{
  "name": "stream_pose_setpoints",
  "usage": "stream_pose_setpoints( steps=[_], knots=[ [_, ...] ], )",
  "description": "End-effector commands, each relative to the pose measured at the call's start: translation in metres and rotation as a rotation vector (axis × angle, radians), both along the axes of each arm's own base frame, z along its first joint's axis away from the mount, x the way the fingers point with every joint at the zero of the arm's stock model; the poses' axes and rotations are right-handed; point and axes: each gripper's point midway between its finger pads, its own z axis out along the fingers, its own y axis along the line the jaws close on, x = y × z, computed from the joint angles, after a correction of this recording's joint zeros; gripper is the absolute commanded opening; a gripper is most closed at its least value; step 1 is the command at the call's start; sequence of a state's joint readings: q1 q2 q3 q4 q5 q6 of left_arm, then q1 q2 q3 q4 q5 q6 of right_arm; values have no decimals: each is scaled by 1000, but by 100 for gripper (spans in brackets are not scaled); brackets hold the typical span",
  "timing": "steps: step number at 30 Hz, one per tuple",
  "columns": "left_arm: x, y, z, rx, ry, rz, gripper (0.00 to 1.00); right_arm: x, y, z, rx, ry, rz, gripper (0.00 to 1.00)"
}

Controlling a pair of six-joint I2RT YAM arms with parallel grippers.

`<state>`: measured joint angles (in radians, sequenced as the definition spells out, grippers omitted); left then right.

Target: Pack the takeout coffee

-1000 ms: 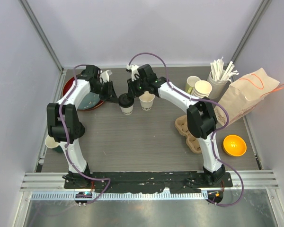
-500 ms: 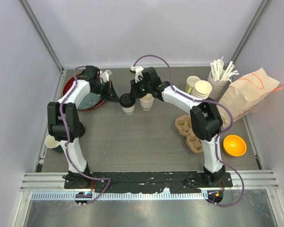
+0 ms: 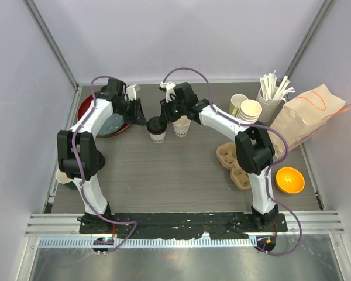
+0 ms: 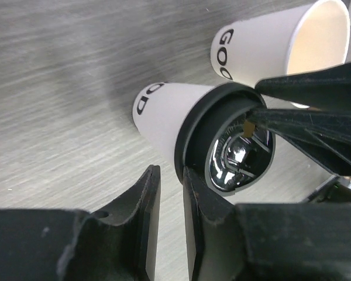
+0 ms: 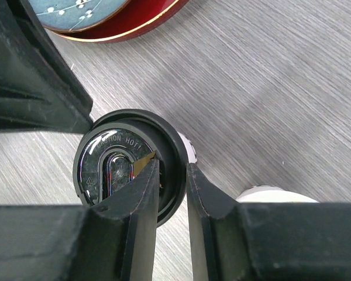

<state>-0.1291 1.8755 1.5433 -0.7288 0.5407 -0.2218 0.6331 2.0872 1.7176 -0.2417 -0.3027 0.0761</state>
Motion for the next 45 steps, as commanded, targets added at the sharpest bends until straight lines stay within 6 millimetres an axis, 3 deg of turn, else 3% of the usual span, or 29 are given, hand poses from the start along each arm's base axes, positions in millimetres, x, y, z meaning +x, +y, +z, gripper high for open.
stream_pose_setpoints(
  steps=[1,9,12,15,18,19,20,21,24,25,27,28,29,31,33,37,39,43,45],
  knots=[
    [13,13,32,76,-127,0,26,-6,9,37,27,-37,42,30],
    [15,24,35,129,-146,1,32,-3,9,68,33,-102,62,46],
    [13,31,37,164,-144,1,37,0,7,74,18,-120,54,51],
    [10,39,54,211,-193,-13,47,-2,4,87,8,-139,64,56],
    [-1,54,68,289,-230,-23,59,-10,-2,108,17,-170,72,59],
    [-14,63,71,327,-225,-61,62,-12,-6,113,15,-180,75,60],
    [-20,68,73,344,-218,-71,63,-18,-9,110,6,-175,80,60],
    [-27,75,73,370,-206,-79,64,-23,-15,124,16,-200,79,62],
    [-56,107,75,476,-152,-99,66,-36,-28,121,-10,-201,75,64],
    [-63,120,73,506,-131,-88,66,-41,-36,133,-7,-225,65,65],
    [-85,135,69,539,-72,-83,65,-50,-46,123,-31,-214,61,65],
    [-91,142,67,574,-59,-97,64,-55,-52,134,-23,-241,53,66],
    [-102,145,67,591,-42,-114,64,-58,-59,122,-54,-233,43,65],
    [-118,151,51,622,1,-168,64,-65,-68,128,-50,-260,30,65],
    [-133,161,35,635,36,-229,64,-72,-76,114,-65,-251,33,66],
    [-143,174,10,678,95,-300,60,-82,-92,99,-90,-248,33,66],
    [-149,175,1,675,94,-379,58,-81,-97,101,-97,-264,18,66],
    [-142,197,-1,780,118,-339,58,-77,-105,101,-92,-266,3,66],
    [-131,202,11,802,137,-240,58,-76,-104,101,-80,-266,9,66]
  ],
)
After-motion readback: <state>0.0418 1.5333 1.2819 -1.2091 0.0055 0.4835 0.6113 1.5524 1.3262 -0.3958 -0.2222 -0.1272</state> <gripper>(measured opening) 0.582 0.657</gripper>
